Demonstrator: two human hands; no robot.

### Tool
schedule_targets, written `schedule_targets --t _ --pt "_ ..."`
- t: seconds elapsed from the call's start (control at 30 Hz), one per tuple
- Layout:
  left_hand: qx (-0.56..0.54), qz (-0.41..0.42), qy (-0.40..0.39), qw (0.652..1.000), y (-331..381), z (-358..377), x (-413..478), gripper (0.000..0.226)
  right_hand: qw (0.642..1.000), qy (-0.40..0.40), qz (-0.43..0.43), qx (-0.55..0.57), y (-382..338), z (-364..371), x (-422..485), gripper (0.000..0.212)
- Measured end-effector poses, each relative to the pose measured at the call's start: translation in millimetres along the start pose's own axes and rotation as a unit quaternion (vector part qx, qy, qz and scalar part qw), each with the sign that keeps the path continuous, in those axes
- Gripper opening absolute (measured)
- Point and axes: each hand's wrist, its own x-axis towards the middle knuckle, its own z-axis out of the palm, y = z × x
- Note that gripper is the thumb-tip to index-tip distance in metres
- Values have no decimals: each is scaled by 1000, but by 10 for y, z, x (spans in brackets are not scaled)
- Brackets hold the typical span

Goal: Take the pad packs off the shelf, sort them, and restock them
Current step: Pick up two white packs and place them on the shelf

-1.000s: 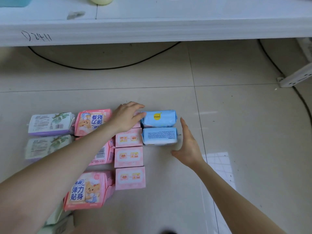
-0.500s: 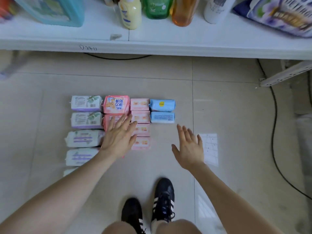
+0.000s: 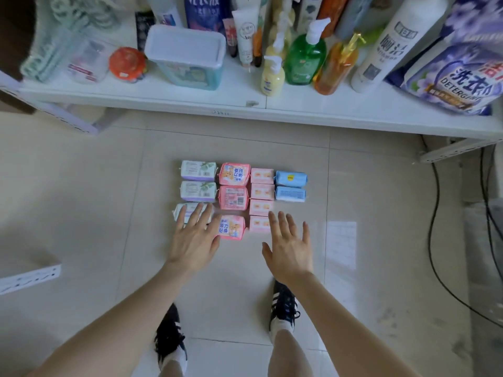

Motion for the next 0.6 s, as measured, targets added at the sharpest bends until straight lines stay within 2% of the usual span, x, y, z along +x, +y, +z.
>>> schedule_targets --t 0.23,0.37,0.6 --pt "6 51 -8 999 -977 -157 -192 51 997 37 64 35 -1007 -14 2 72" --pt "0 50 -6 999 -1481 -180 -198 50 993 57 87 54 -1432 -4 78 72" --pt "-10 35 -18 999 -2016 -214 -79 48 993 51 70 77 -1892 -39 311 74"
